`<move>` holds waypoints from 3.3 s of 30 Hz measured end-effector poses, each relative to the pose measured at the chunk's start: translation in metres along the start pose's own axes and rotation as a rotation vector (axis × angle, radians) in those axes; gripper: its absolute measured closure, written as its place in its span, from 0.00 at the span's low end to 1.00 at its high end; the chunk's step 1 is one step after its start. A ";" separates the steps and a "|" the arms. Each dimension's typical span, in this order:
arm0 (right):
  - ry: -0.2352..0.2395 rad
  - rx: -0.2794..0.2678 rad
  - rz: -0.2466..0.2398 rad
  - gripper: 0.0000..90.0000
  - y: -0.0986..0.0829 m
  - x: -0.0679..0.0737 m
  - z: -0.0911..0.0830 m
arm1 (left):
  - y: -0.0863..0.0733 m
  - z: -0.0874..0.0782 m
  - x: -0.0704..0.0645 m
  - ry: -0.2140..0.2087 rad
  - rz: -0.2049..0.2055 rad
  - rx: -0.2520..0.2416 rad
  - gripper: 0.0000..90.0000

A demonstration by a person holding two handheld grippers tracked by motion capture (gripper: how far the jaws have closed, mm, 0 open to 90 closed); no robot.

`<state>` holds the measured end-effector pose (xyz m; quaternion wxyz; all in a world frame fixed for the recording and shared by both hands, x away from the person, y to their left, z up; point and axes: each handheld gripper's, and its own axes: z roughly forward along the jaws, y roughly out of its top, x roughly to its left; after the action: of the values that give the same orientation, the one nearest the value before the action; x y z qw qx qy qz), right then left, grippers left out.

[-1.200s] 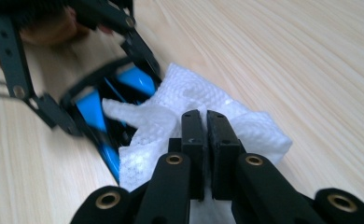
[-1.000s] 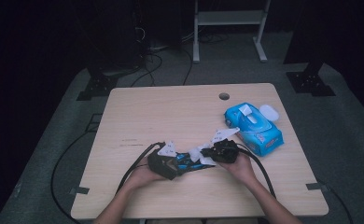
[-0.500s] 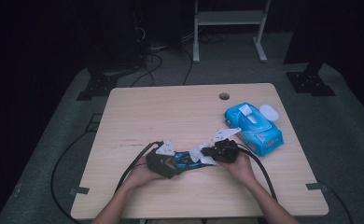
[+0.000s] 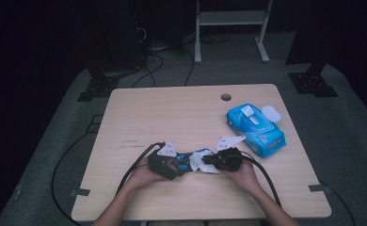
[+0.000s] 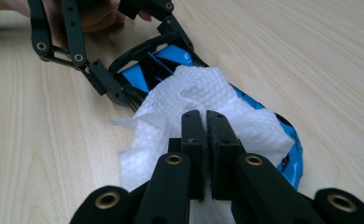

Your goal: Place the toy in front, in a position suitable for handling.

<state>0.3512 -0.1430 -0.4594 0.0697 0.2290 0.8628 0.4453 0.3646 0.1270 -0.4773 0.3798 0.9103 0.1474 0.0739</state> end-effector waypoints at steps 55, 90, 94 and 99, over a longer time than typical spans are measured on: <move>-0.105 0.034 0.075 0.96 -0.020 -0.013 -0.019 | 0.006 0.005 0.005 0.011 -0.013 0.016 0.23; -0.123 0.019 0.116 0.95 0.001 -0.032 0.000 | 0.003 0.003 0.004 0.021 -0.018 0.009 0.26; -0.126 0.022 0.117 0.95 -0.008 -0.028 -0.007 | 0.002 0.002 0.003 0.025 -0.017 0.011 0.26; -0.075 0.016 0.099 0.96 -0.003 -0.018 -0.004 | 0.002 0.001 0.002 0.031 -0.024 0.011 0.26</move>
<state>0.3648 -0.1558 -0.4606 0.0780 0.2887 0.8506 0.4326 0.3674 0.1256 -0.4768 0.3734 0.9092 0.1646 0.0824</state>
